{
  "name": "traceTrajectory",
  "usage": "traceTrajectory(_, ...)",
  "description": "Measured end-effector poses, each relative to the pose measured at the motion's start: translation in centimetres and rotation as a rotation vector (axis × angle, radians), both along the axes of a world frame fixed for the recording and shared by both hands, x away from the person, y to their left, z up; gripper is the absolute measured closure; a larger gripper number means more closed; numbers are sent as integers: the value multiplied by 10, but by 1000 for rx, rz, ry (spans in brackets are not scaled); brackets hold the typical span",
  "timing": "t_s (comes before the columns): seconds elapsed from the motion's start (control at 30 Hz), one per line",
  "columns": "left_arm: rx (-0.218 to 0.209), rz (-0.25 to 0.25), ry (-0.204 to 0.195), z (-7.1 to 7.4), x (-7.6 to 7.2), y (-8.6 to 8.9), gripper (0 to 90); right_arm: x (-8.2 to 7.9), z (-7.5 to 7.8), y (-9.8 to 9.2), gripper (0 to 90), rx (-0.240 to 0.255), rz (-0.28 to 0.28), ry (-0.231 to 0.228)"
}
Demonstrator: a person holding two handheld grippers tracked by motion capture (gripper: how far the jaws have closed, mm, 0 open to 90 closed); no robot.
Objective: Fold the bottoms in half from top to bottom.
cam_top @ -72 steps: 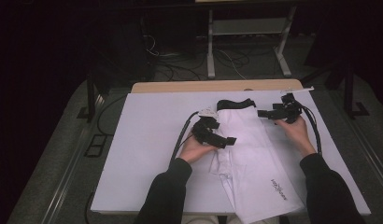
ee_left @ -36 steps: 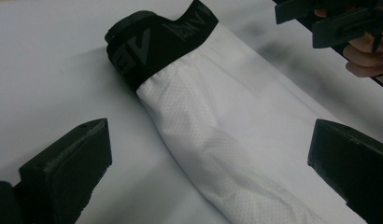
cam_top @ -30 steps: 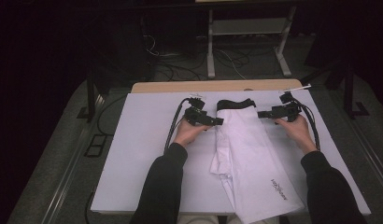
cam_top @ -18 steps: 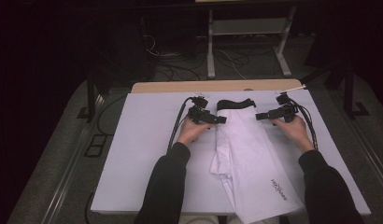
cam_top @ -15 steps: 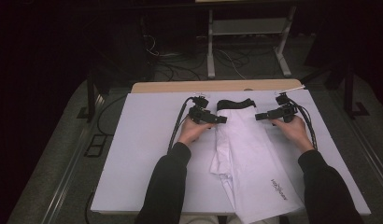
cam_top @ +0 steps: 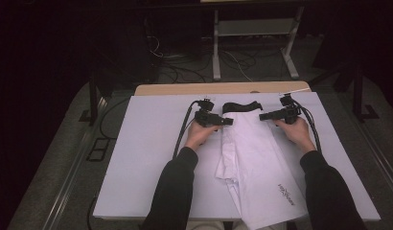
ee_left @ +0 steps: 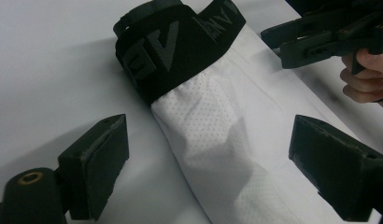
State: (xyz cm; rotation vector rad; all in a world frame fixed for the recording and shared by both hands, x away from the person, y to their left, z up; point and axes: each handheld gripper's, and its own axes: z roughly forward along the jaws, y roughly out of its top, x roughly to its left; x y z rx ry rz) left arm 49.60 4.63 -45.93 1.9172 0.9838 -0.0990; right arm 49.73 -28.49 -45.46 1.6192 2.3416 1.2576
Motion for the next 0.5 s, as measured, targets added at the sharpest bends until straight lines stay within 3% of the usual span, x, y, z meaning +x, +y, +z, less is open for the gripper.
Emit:
traceTrajectory(0.13,4,7,18,-3,3,0,179,4,-2,4,421,-1,-1,-15)
traceTrajectory(0.3,4,13,28,-3,5,-5,313,6,-3,11,537,-14,-16,-33)
traceTrajectory(0.5,10,39,54,-5,7,-11,533,6,-6,12,767,-18,-84,-34)
